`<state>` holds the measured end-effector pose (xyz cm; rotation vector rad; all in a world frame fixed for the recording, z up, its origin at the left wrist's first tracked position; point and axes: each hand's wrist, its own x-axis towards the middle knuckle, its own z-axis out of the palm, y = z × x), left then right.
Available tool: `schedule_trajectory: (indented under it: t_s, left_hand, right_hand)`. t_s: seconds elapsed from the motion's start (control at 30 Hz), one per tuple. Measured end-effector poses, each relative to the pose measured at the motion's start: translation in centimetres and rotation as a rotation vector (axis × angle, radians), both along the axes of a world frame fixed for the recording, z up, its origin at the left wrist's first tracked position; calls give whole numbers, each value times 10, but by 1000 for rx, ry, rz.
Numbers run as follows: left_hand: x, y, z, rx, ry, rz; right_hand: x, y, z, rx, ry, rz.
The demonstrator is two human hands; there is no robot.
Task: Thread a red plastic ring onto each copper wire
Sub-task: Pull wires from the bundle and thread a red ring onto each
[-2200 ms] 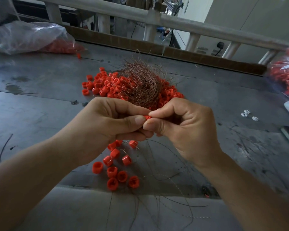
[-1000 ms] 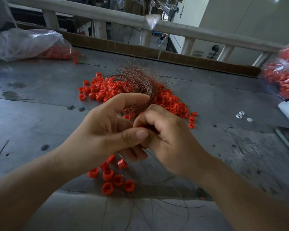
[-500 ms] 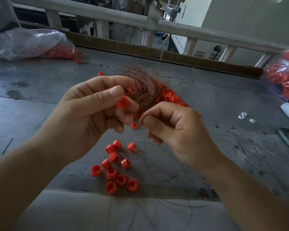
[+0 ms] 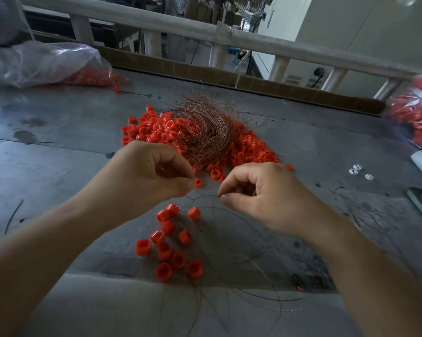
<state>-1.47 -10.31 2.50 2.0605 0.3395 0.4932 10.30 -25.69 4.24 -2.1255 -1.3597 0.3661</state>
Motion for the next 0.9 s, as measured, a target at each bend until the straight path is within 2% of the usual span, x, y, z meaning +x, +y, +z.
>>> schedule_trajectory:
  t_s: [0.1, 0.2, 0.33, 0.43, 0.53, 0.67, 0.8, 0.9]
  left_hand:
    - [0, -1, -1, 107, 72, -36]
    - [0, -3, -2, 120, 123, -79]
    - [4, 6, -7, 180, 124, 48]
    - [9, 17, -10, 313, 96, 220]
    - [14, 29, -10, 360, 78, 364]
    - [18, 51, -16, 415, 142, 503]
    - [21, 67, -24, 382, 300, 520]
    - [22, 69, -30, 451, 417, 454]
  right_hand:
    - [1, 1, -2, -43, -33, -3]
    - [-1, -1, -4, -116, -54, 14]
    - [-1, 0, -5, -160, -75, 34]
    - [0, -2, -4, -127, -50, 29]
    - [1, -3, -3, -67, -34, -1]
    - [2, -3, -1, 30, -15, -37]
    - [3, -3, 0, 79, -37, -58]
    - [5, -4, 1, 122, -61, -97]
